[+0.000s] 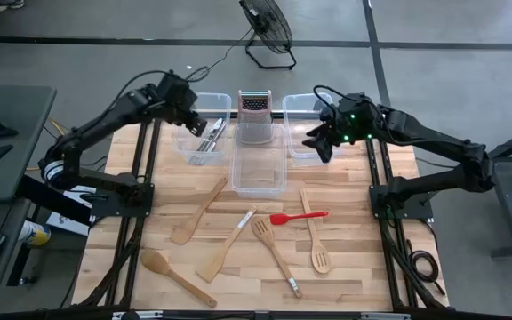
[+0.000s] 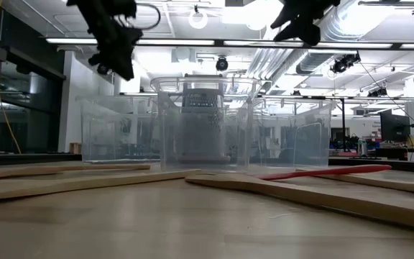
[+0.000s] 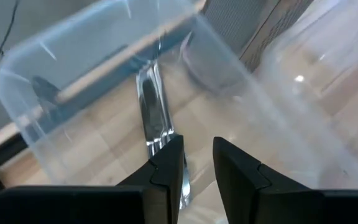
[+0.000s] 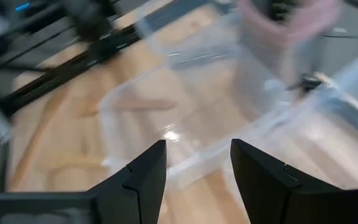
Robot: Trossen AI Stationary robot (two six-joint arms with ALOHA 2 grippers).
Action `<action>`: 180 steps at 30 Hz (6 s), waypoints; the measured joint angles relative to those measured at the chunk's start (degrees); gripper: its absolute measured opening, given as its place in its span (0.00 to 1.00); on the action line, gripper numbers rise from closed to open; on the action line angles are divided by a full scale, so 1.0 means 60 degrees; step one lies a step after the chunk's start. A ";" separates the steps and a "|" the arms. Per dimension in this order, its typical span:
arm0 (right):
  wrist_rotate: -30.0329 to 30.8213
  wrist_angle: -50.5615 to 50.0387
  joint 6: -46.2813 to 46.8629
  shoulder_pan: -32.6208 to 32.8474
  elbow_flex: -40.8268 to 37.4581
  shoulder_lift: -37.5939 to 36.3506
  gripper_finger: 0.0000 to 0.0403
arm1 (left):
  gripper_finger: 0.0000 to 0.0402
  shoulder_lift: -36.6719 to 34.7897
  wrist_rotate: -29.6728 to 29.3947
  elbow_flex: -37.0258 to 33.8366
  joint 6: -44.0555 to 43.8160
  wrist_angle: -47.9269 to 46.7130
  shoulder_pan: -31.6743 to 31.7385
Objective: Pick & Place Kitchen Items
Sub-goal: Put the red spatula into the right transparent bin
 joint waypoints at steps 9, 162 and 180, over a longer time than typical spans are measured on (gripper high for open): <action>-0.0807 -0.0935 -0.1496 0.0715 0.0000 -0.0054 0.43 | 0.22 -0.1358 -0.0404 0.0660 -0.1161 -0.0209 -0.0496; -0.2229 0.3222 0.3501 0.5283 -0.2408 -0.2393 0.13 | 0.22 -0.2739 -0.2729 0.0656 -0.2617 -0.0684 -0.6448; 0.0932 0.1790 0.1699 0.1853 -0.2408 -0.2371 0.13 | 0.22 -0.2732 -0.2755 0.0656 -0.2653 0.0458 -0.6448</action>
